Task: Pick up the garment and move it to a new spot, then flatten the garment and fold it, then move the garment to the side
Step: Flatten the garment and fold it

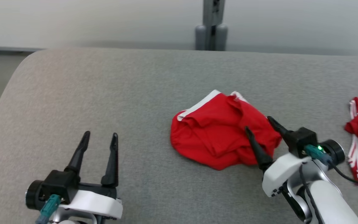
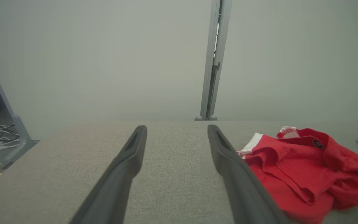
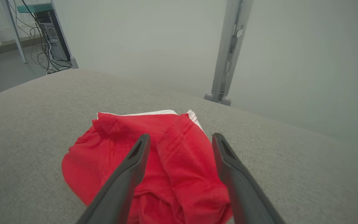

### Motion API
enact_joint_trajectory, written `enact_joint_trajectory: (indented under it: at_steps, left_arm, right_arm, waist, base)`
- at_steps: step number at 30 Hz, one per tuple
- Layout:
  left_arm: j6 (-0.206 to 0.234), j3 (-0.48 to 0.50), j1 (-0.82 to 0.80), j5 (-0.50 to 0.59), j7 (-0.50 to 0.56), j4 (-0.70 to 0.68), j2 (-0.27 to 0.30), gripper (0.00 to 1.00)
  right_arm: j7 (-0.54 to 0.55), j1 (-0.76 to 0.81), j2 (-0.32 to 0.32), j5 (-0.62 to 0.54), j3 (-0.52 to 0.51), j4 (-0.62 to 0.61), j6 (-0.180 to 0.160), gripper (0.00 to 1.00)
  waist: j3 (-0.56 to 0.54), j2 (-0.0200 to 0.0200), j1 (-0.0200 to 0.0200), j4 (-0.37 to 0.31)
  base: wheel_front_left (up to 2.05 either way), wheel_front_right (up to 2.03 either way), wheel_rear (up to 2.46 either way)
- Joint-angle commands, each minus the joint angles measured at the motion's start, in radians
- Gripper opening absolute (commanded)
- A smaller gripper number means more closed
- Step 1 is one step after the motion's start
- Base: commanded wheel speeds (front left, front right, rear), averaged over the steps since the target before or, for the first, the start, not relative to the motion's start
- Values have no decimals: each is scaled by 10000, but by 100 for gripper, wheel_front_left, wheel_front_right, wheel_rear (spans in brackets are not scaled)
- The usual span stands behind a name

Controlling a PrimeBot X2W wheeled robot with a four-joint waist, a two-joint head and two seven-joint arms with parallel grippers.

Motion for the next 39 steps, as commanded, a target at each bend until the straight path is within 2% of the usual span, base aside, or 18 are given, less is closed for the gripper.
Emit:
enact_joint_trajectory:
  at_steps: [1, 5, 8, 9, 10, 11, 12, 19, 21, 22, 27, 33, 37, 38, 39]
  left_arm:
    - [-101, -84, -232, -26, -99, 114, -45, 100]
    - [-313, -291, -532, -95, -286, 441, -286, 100]
    - [-459, -352, -730, -101, -404, 672, -367, 100]
    - [-509, -361, -754, -112, -432, 729, -388, 100]
    - [-527, -359, -784, -116, -467, 778, -399, 100]
    - [-537, -345, -840, -112, -500, 830, -408, 100]
    - [-561, -339, -903, -111, -528, 872, -414, 100]
    - [-660, -229, -1025, -119, -661, 1118, -351, 100]
    - [-681, -184, -1101, -80, -703, 1155, -273, 100]
    - [-681, -184, -1101, -80, -703, 1155, -273, 100]
    - [-646, -136, -1100, -84, -653, 1095, -144, 100]
    - [-653, -152, -1106, -76, -528, 992, 0, 100]
    - [-628, -136, -1115, -77, -441, 913, 124, 100]
    - [-618, -124, -1106, -86, -429, 890, 146, 100]
    - [-604, -107, -1097, -92, -428, 866, 173, 100]
  right_arm:
    - [91, -326, -207, -2, 160, 371, 1, 100]
    - [243, -1046, -503, -145, 315, 1363, -1, 100]
    - [137, -1396, -484, -202, 271, 1748, -1, 100]
    - [31, -1434, -462, -167, 217, 1801, -1, 92]
    - [-14, -1460, -452, -137, 152, 1822, -2, 31]
    - [-99, -1489, -429, -109, 92, 1779, -1, 4]
    - [-195, -1499, -399, -95, -3, 1693, -1, 0]
    - [-622, -982, -62, 159, -902, 1076, -1, 0]
    - [-847, -524, 214, 434, -1837, 628, -1, 0]
    - [-847, -524, 214, 434, -1837, 628, -1, 0]
    - [-1156, 402, 536, 1459, -3113, 315, 1, 0]
    - [-1771, 1108, 566, 2805, -3936, 1295, 1, 0]
    - [-2046, 1255, 567, 3072, -3839, 2427, 1, 0]
    - [-2133, 1194, 552, 3185, -3764, 2677, 1, 60]
    - [-2216, 1138, 543, 3222, -3645, 2919, 1, 100]
  waist:
    - [509, 0, 0, 612]
    - [790, 0, 0, 948]
    - [949, 0, 0, 1026]
    - [974, 0, 0, 1014]
    - [1019, 0, 0, 974]
    - [1059, 0, 0, 917]
    - [1089, 0, 0, 857]
    - [1017, 0, 0, 365]
    - [911, 0, 0, 128]
    - [911, 0, 0, 128]
    - [841, 0, 0, -277]
    - [863, 0, 0, -530]
    - [913, 0, 0, -638]
    - [917, 0, 0, -671]
    - [926, 0, 0, -708]
  base:
    - [0, 0, 0]
    - [0, 0, 0]
    - [0, 0, 0]
    - [0, 0, 0]
    - [0, 0, 0]
    - [0, 0, 0]
    - [0, 0, 0]
    - [0, 0, 0]
    - [0, 0, 0]
    - [0, 0, 0]
    - [0, 0, 0]
    - [0, 0, 0]
    - [0, 0, 0]
    - [0, 0, 0]
    - [0, 0, 0]
